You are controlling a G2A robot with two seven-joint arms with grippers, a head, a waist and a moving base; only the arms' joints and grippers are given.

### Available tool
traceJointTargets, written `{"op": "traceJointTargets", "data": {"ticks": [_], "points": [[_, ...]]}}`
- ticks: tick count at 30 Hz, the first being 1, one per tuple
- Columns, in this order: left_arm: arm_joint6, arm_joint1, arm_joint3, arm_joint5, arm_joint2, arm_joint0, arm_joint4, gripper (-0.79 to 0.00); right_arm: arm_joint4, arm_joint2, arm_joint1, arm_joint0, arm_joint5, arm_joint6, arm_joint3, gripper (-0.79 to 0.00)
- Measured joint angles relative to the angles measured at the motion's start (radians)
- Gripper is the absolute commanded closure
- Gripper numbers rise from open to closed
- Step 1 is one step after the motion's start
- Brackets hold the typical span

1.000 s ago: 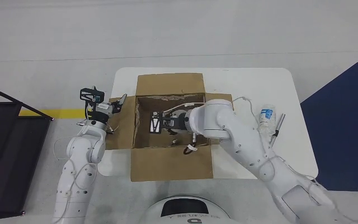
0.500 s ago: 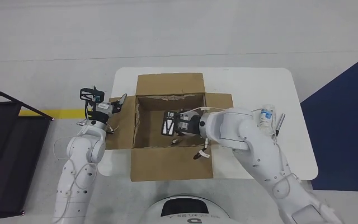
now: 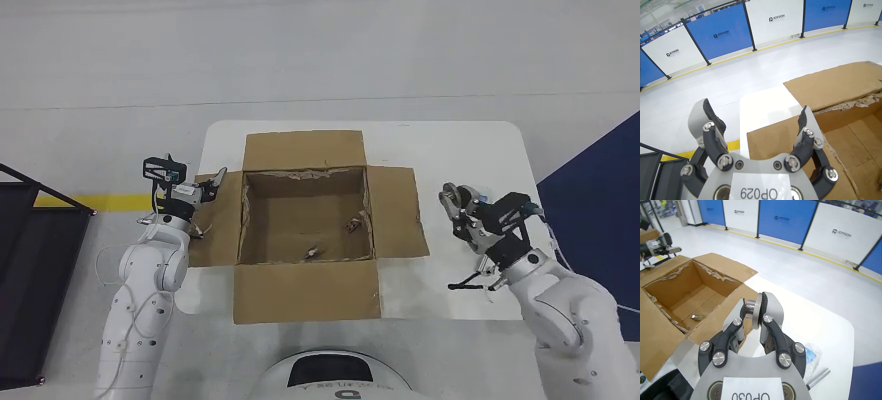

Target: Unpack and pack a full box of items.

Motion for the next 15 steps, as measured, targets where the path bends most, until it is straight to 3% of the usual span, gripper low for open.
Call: {"op": "traceJointTargets", "data": {"ticks": [9, 15], "points": [[0.0, 0.0, 0.0, 0.0, 0.0, 0.0, 0.0, -0.785, -0.005, -0.004, 0.0, 0.005, -0.009, 0.004, 0.001, 0.0], [0.0, 0.0, 0.0, 0.0, 0.0, 0.0, 0.0, -0.785, 0.021, 0.022, -0.003, 0.043, 0.092, -0.01, 0.117, 0.0]]}}
